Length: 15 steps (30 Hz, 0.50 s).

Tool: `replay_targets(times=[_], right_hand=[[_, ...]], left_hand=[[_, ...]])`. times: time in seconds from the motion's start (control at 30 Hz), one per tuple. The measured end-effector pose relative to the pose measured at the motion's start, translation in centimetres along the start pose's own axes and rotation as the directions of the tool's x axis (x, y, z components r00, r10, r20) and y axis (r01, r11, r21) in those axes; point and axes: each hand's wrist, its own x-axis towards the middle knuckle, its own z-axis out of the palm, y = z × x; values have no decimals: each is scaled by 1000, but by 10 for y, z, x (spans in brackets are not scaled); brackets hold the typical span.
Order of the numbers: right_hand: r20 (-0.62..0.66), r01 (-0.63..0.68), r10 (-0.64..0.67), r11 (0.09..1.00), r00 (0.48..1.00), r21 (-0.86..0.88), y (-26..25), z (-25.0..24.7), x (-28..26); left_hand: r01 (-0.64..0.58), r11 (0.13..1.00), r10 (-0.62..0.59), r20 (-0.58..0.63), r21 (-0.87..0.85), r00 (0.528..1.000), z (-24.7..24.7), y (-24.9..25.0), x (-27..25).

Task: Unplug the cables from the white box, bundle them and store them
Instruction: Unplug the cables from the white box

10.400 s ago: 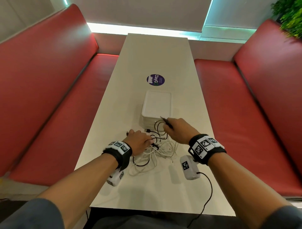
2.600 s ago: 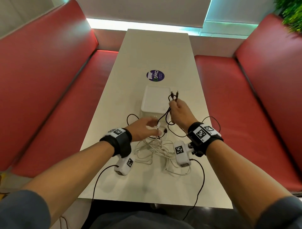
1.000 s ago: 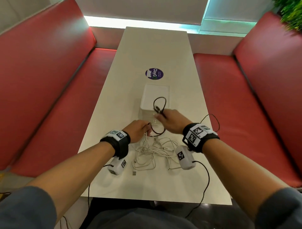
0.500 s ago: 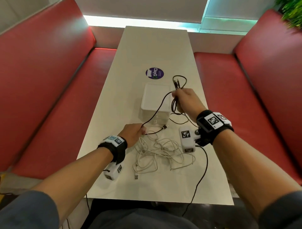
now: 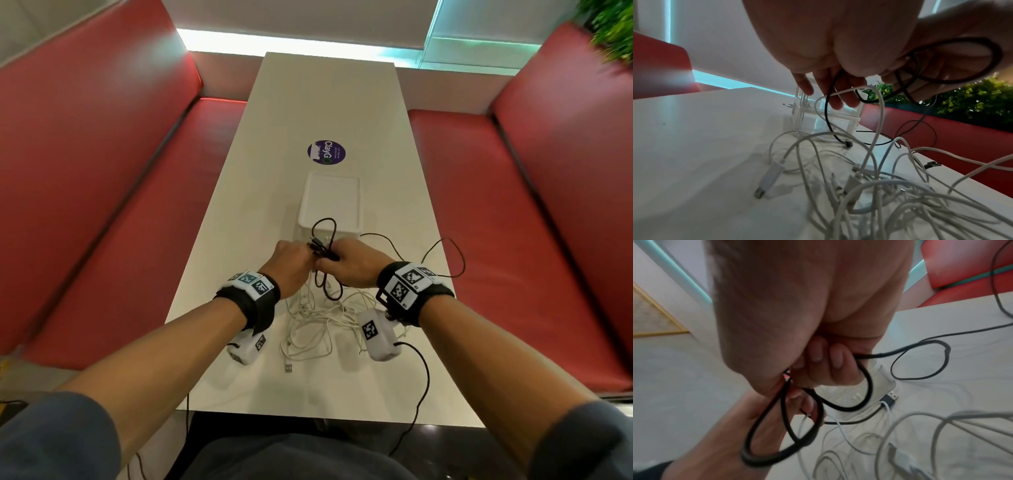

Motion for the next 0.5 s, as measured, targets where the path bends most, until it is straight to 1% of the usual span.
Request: replay_targets(times=[0.03,0.07,0.1,0.13,0.2,0.23,0.27,0.3,0.37,0.4,0.43,0.5], right_hand=[[0,4,-4,1000,1000,11,-2,-3,-1],[-25,-6,7,999,1000,36,-3,-7,-2],[-80,-31,38,995,996,90,-2,-13,-2],[-163,-57,85,984,983,166,1,-21,-2],[-352,-65,190,939,916,337,10,-41,-3],[-406,-53,229,915,885,399,14,-52,-4],[-420,-48,241,906,875,421,17,-60,-5],[-400,-56,227,917,888,394,18,-65,-6],[-297,-90,146,977,944,194,16,-62,-6],[-237,-93,112,991,965,92,14,-55,-5],[-186,-85,88,996,979,21,11,-45,-2],[-132,-55,52,998,990,-20,3,-25,0]], left_hand=[[-23,1000,23,-2,-20,1000,0,-1,0],[-24,997,23,-12,-69,1000,0,-3,-1],[4,993,-7,-24,-116,1000,1,-7,0],[45,989,-50,-32,-141,998,0,-12,0],[142,982,-144,-2,-128,990,0,-24,-1],[182,978,-181,23,-99,983,1,-31,-2],[210,975,-207,46,-68,977,1,-37,-2],[219,975,-216,59,-46,975,2,-41,-2],[189,981,-186,55,-43,981,2,-41,0],[163,985,-161,45,-60,986,1,-37,1],[141,986,-139,32,-92,990,1,-31,3],[95,972,-100,-13,-215,995,4,-19,5]])
